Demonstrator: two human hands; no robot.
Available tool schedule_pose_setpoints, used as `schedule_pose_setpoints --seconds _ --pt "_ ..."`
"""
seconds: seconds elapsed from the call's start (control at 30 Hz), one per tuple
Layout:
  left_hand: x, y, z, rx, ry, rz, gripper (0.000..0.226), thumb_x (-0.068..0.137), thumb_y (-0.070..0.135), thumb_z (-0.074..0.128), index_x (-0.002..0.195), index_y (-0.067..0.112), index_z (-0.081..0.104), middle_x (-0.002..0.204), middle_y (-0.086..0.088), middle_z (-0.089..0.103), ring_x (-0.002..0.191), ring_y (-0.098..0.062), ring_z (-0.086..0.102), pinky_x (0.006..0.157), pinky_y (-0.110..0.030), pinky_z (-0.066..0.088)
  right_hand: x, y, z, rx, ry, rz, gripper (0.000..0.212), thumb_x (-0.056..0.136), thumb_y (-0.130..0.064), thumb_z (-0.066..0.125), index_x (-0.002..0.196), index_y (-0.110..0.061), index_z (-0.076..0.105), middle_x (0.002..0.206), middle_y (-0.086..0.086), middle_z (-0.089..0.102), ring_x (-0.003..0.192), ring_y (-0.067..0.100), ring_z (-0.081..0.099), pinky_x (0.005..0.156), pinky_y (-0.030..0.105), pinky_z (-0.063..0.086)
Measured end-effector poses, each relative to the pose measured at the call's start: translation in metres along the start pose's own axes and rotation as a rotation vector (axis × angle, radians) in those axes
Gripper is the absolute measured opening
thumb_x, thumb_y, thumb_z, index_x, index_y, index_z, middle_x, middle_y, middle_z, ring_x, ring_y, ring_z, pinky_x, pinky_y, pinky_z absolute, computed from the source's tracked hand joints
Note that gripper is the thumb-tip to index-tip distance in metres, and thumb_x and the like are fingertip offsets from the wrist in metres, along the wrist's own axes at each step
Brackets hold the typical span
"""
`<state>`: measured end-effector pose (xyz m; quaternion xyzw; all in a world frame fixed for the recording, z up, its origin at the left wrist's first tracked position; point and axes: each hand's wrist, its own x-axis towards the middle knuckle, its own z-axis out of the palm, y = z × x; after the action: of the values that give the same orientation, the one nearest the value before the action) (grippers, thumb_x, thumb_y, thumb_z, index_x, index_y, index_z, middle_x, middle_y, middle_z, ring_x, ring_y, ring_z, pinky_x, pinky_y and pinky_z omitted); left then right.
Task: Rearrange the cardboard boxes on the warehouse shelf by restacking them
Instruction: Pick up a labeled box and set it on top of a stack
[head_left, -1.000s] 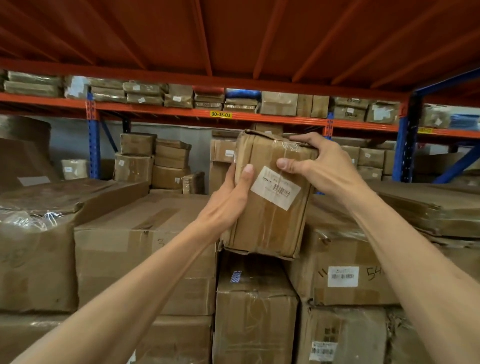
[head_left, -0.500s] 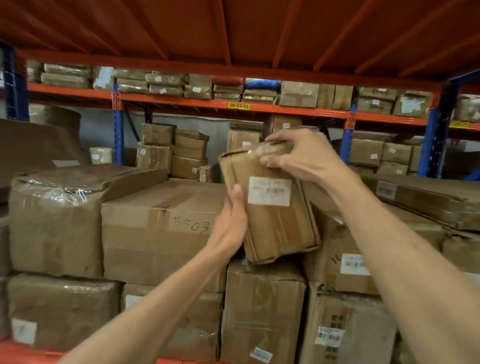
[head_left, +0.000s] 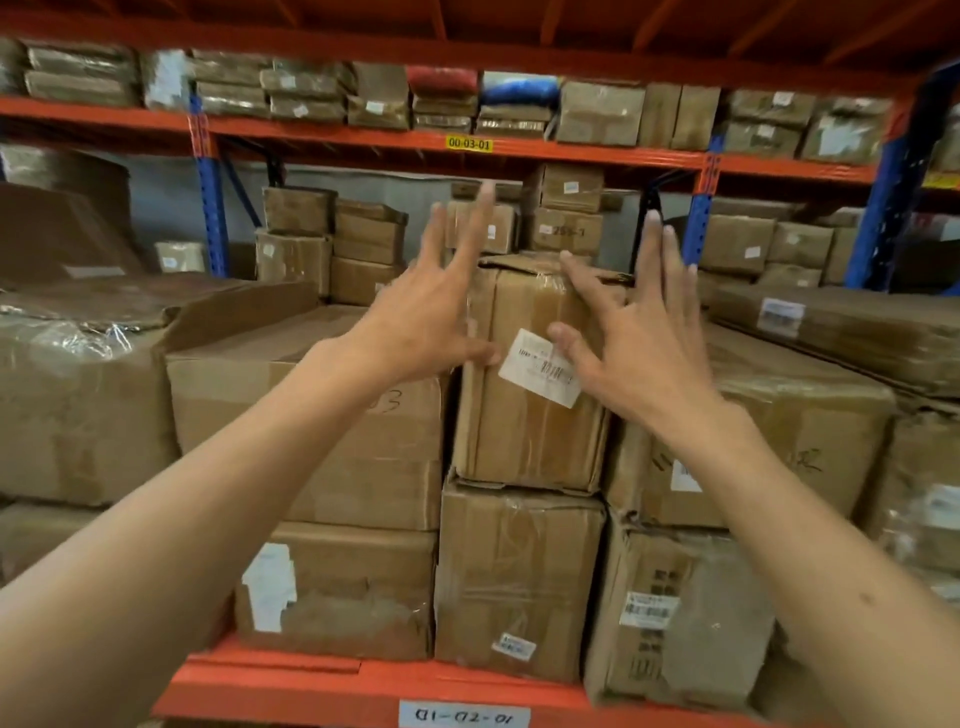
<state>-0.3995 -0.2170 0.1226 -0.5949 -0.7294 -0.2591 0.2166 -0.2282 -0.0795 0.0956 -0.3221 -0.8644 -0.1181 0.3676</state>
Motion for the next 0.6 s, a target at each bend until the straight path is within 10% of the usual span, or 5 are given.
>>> schedule_pose_setpoints --seconds 0.13,0.4,0.6 --pt "0.013 -0.012 0.019 0.249 -0.162 0.204 0.148 0.064 0.054 0.092 0.153 0.05 -0.026 0.163 0.0 -0.04 0.156 -0.037 -0.014 0.123 -0.06 0.012 -0.007 0.007 0.03 -0.093 0.055 -0.172 0.083 0.101 -0.073 0.021 0.163 -0.039 -0.021 0.171 0.016 -0.03 0.158 0.033 -0.027 0.128 0.056 -0.009" --pt "0.026 -0.021 0.029 0.262 -0.214 0.119 0.146 0.069 0.048 0.092 0.155 0.047 -0.026 0.165 -0.003 -0.026 0.151 -0.044 0.024 0.111 -0.059 0.04 0.015 -0.002 0.025 -0.099 -0.14 -0.13 0.083 0.102 -0.071 0.025 0.162 -0.039 -0.023 0.171 0.012 -0.016 0.156 0.032 -0.024 0.123 0.059 0.024" --pt "0.023 -0.03 0.033 0.202 -0.161 0.116 0.155 0.064 0.051 0.094 0.157 0.035 -0.028 0.168 -0.007 -0.016 0.149 -0.043 0.032 0.111 -0.061 0.043 0.016 -0.002 0.028 -0.102 -0.127 -0.159 0.085 0.101 -0.072 0.027 0.162 -0.039 -0.022 0.171 0.014 -0.012 0.155 0.032 -0.021 0.126 0.061 0.017"
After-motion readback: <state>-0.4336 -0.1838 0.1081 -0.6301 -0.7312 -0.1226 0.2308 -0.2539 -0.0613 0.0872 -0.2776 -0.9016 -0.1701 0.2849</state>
